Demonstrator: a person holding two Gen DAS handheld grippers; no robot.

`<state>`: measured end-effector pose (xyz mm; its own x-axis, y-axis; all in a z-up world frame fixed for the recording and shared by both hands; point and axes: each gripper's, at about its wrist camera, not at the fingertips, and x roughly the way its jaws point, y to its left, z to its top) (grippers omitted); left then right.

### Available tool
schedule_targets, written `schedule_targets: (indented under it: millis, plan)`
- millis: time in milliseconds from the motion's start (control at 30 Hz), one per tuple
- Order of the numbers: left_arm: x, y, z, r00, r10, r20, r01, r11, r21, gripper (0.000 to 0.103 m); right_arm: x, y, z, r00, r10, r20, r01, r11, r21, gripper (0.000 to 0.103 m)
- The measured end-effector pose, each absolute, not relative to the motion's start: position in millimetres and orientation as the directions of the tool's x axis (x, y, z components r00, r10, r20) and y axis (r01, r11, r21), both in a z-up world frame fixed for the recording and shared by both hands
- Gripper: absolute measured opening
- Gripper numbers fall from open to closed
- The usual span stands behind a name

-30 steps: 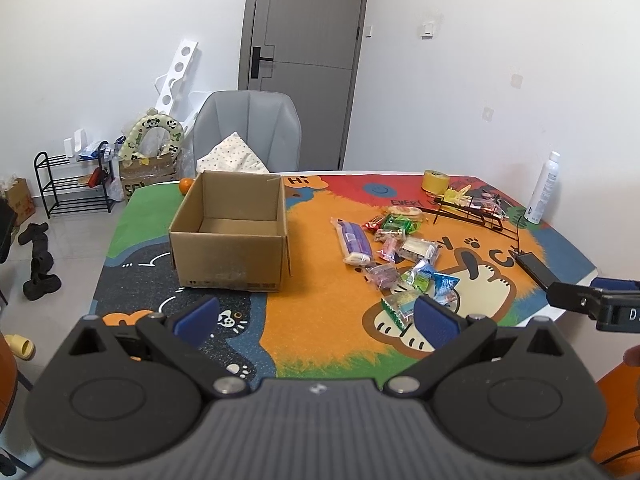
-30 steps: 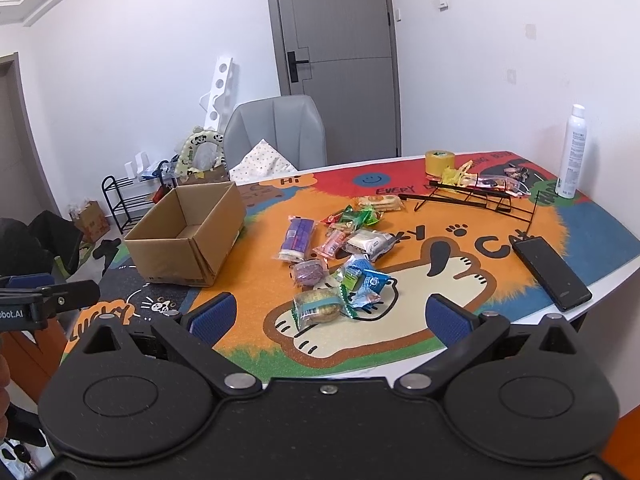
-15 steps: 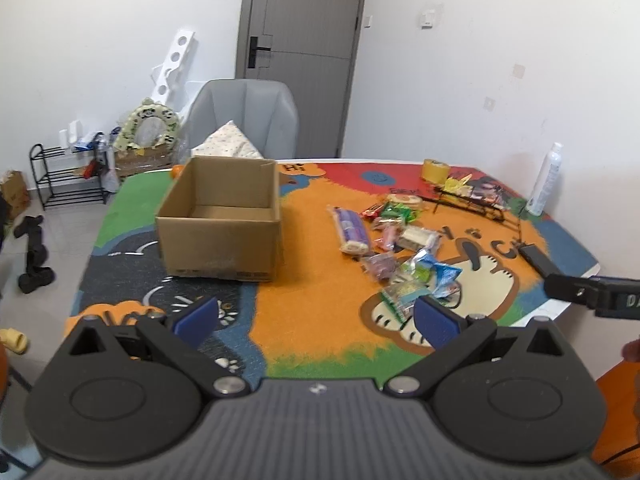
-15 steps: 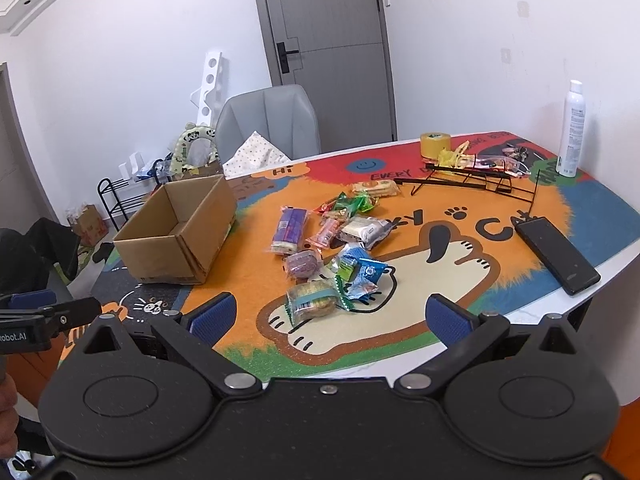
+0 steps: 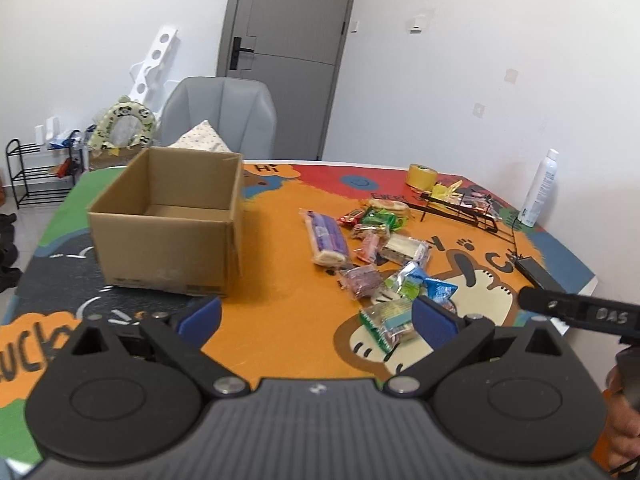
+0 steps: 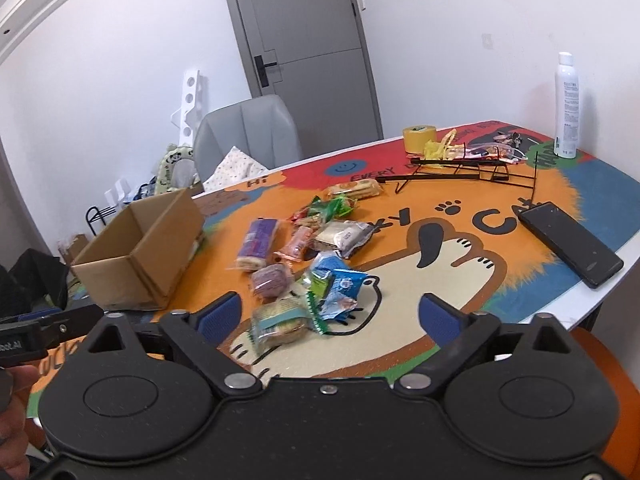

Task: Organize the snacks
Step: 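Close the left tool on the green biscuit pack while the right tool reaches the blue candy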

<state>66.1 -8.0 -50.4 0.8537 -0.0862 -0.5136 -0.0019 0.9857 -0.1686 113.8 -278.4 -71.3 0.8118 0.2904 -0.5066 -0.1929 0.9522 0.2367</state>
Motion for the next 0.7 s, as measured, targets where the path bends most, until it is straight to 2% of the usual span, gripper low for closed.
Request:
schedule_targets:
  millis: [333, 500, 633, 700]
  plan:
    - [114, -21, -79, 0.838, -0.154, -0.524, 0.045, 0.975, -0.216, 0.095, 142, -282, -109, 0.816, 0.273, -0.509, -0.159, 0.953, 0.257, 0.077]
    - [139, -39, -95, 0.815, -0.199, -0.544, 0.085, 0.970, -0.228, 0.091, 155, -290, -121, 0.817, 0.284, -0.501, -0.154, 0.946, 0.285, 0.063]
    - [154, -54, -109, 0.792, -0.229, -0.566, 0.117, 0.967, -0.228, 0.087, 164, -297, -129, 0.818, 0.296, -0.493, -0.155, 0.939, 0.306, 0.059]
    - [161, -60, -116, 0.779, -0.239, -0.580, 0.128, 0.966, -0.226, 0.083, 169, -300, -133, 0.811, 0.305, -0.500, -0.154, 0.935, 0.321, 0.052]
